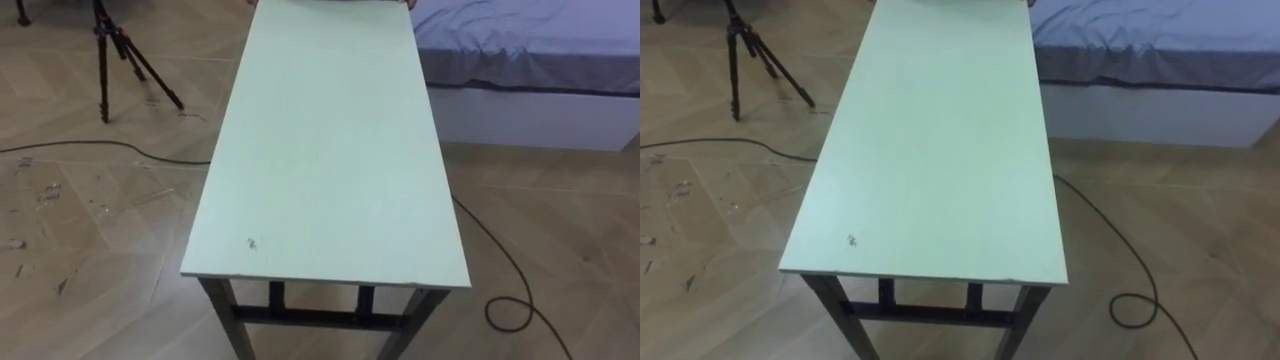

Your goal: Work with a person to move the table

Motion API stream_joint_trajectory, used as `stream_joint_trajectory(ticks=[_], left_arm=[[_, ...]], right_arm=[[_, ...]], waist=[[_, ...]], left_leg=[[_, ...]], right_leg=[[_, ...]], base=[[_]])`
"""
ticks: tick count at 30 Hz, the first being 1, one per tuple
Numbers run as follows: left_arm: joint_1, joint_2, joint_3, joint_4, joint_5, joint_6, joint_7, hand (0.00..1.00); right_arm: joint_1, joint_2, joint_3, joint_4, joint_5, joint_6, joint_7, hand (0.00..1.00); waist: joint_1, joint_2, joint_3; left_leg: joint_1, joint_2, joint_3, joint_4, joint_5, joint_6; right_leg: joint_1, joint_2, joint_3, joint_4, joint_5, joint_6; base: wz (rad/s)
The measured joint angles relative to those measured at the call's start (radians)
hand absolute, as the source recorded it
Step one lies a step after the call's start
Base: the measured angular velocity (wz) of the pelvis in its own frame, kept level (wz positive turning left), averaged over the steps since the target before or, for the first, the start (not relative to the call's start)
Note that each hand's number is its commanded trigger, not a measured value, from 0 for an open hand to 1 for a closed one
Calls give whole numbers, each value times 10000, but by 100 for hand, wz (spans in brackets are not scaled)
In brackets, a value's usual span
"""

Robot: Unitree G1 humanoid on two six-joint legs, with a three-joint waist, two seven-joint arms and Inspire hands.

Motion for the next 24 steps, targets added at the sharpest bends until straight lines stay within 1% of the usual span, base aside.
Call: stream_joint_trajectory(ticks=[1,2,3,5,7,9,11,12,13,14,16,18,21,23,24], left_arm=[[40,-8,-436,-437,-319,-45,-250,0],[71,26,-861,-989,-503,-95,-378,0],[122,108,-1036,-1260,-723,-108,-479,0],[233,255,-1411,-2210,-1171,-98,-696,0],[196,238,-1538,-2559,-1352,-26,-996,0],[52,238,-1891,-2678,-1484,10,-1276,0],[137,283,-2335,-3519,-1900,297,-1372,0],[165,318,-2434,-3775,-2078,381,-1408,0],[242,394,-2592,-4346,-2374,487,-1450,0],[242,415,-2641,-4776,-2507,549,-1624,0],[198,448,-2719,-5286,-2604,590,-1779,0],[187,523,-2804,-5705,-2610,645,-1855,0],[183,735,-2928,-6049,-2610,708,-1950,0],[186,967,-2953,-6553,-2625,940,-1950,0],[186,1042,-2953,-6772,-2652,985,-1950,0]], right_arm=[[157,-57,232,-430,160,-74,-10,0],[298,-122,453,-833,402,-78,-3,0],[377,-141,546,-1057,451,-83,3,0],[730,-295,765,-1933,796,-64,54,0],[765,-261,813,-2389,907,-47,190,0],[703,-166,1031,-2818,1257,-51,416,0],[756,-134,1615,-3987,1888,182,570,0],[754,-132,1758,-4243,2028,221,649,0],[702,-132,1980,-4637,2267,326,770,0],[621,-131,2106,-4877,2352,390,920,0],[399,-157,2304,-4900,2485,405,1017,0],[296,-202,2321,-4887,2680,520,1039,0],[289,-344,2333,-4888,2715,602,1039,0],[284,-436,2338,-4887,2707,611,1039,0],[279,-462,2342,-4888,2714,616,1039,0]], waist=[[12,67,-2],[30,63,-13],[32,56,-12],[4,84,-17],[7,98,-17],[-16,100,-29],[-129,128,-42],[-151,137,-42],[-186,144,-48],[-198,146,-48],[-243,139,-48],[-272,133,-44],[-340,102,-34],[-434,57,-1],[-452,46,7]], left_leg=[[-1,0,5,-2,0,1],[-1,-4,35,-11,0,2],[-5,1,62,-14,-1,3],[-20,9,93,-21,-1,2],[-25,11,122,-16,0,2],[-16,9,132,4,0,1],[-1,11,160,43,1,0],[1,10,160,60,1,0],[8,9,179,98,1,0],[14,6,203,116,2,2],[17,0,202,138,3,4],[14,-1,201,150,4,5],[2,7,199,158,4,5],[-40,7,183,166,4,5],[-48,6,169,165,3,5]], right_leg=[[-18,-3,-3,46,-1,1],[-39,-1,11,44,-1,2],[-53,2,16,40,-1,2],[-84,6,35,40,-1,2],[-107,8,42,39,-1,2],[-108,21,79,39,-1,2],[-101,27,169,37,-1,2],[-89,23,174,37,-1,2],[-74,13,183,39,-1,2],[-65,1,180,37,-1,2],[-55,-21,146,38,-1,2],[-54,-55,152,43,-1,2],[-55,-80,149,46,-2,1],[-86,-77,165,45,-6,-6],[-93,-78,168,45,-6,-6]], base=[[0],[-6],[-9],[-3],[-2],[-3],[0],[0],[0],[0],[0],[0],[0],[0],[0]])
